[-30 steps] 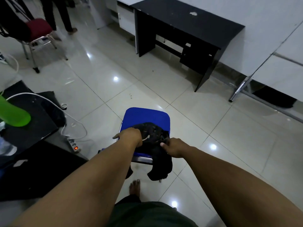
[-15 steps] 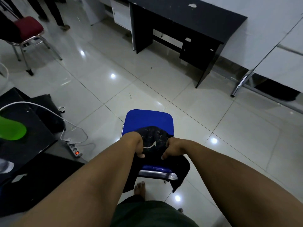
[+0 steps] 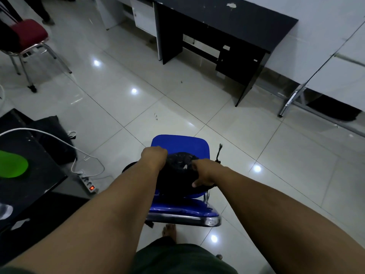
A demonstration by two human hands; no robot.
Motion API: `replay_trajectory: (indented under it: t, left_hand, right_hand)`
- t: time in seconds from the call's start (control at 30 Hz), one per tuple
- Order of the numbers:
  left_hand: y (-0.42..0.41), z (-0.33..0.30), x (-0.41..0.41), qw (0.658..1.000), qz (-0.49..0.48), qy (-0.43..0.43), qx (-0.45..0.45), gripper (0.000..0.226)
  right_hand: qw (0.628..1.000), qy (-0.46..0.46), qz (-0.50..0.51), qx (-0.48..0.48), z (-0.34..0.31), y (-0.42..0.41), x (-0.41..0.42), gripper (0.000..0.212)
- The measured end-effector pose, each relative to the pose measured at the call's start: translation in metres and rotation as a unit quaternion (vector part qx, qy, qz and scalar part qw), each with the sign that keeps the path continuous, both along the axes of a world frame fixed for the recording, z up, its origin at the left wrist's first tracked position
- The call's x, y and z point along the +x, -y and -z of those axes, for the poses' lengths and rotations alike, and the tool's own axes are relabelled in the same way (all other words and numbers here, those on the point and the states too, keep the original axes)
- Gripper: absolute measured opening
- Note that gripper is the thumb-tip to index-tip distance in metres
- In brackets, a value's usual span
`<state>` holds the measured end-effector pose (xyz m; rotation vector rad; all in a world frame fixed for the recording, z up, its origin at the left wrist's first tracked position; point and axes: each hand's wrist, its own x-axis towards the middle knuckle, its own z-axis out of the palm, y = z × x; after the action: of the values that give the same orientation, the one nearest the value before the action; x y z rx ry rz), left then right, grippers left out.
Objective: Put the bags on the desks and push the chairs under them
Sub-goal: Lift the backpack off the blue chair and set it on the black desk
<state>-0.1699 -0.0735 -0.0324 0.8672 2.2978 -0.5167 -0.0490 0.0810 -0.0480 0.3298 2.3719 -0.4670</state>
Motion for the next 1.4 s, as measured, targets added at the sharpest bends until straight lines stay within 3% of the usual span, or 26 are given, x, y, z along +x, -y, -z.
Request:
replay_trajectory:
  t: [0.07,0.17,0.27,0.37,0.5,0.77,0.9,1.03,1.1,1.17,1.27,1.4]
  left_hand:
    - [-0.002,0.005,-0.001,0.996,0.010,-0.073,0.047,0.031]
    - [0.000,0.017,-0.003,0.990,0.023,-0.114,0.078,0.033]
    - [0.000,0.021,-0.005,0.989,0.054,-0.099,0.100,0.033]
    - [-0.005,0.019,-0.002,0.988,0.053,-0.057,0.133,0.017]
    - [-0.025,0.011,0.001,0.985,0.044,-0.024,0.168,0.016]
    - [-0.120,-0.012,0.027,0.946,-0.043,-0.075,0.314,0.013]
    - [-0.193,-0.024,0.059,0.939,-0.064,-0.097,0.325,0.013]
    - [-0.245,-0.034,0.074,0.924,-0.125,-0.128,0.336,0.008]
    - [-0.267,-0.041,0.084,0.909,-0.179,-0.140,0.350,0.010]
    - [-0.293,-0.048,0.098,0.891,-0.226,-0.139,0.368,0.012]
    - [-0.329,-0.055,0.120,0.853,-0.314,-0.118,0.400,0.019]
    - [-0.377,-0.065,0.141,0.799,-0.385,-0.092,0.452,0.020]
  right_hand:
    - [1.000,-0.015,0.002,0.024,0.000,-0.003,-0.002,0.059]
    - [0.998,-0.044,0.014,0.048,0.000,-0.011,-0.002,0.048]
    - [0.995,-0.074,0.029,0.067,-0.001,-0.016,0.001,0.037]
    - [0.992,-0.090,0.042,0.083,0.003,-0.021,0.006,0.040]
    - [0.987,-0.101,0.083,0.098,0.005,-0.034,0.014,0.041]
    - [0.965,-0.135,0.210,0.076,-0.007,-0.109,0.018,0.032]
    - [0.963,-0.116,0.241,0.025,-0.009,-0.160,0.029,0.055]
    - [0.966,-0.186,0.181,-0.006,-0.010,-0.195,0.041,0.101]
    - [0.972,-0.162,0.157,-0.063,-0.012,-0.212,0.044,0.125]
    - [0.972,-0.158,0.137,-0.104,-0.015,-0.226,0.049,0.133]
    - [0.953,-0.199,0.188,-0.132,-0.026,-0.243,0.057,0.117]
    - [0.917,-0.291,0.269,-0.044,-0.040,-0.272,0.070,0.051]
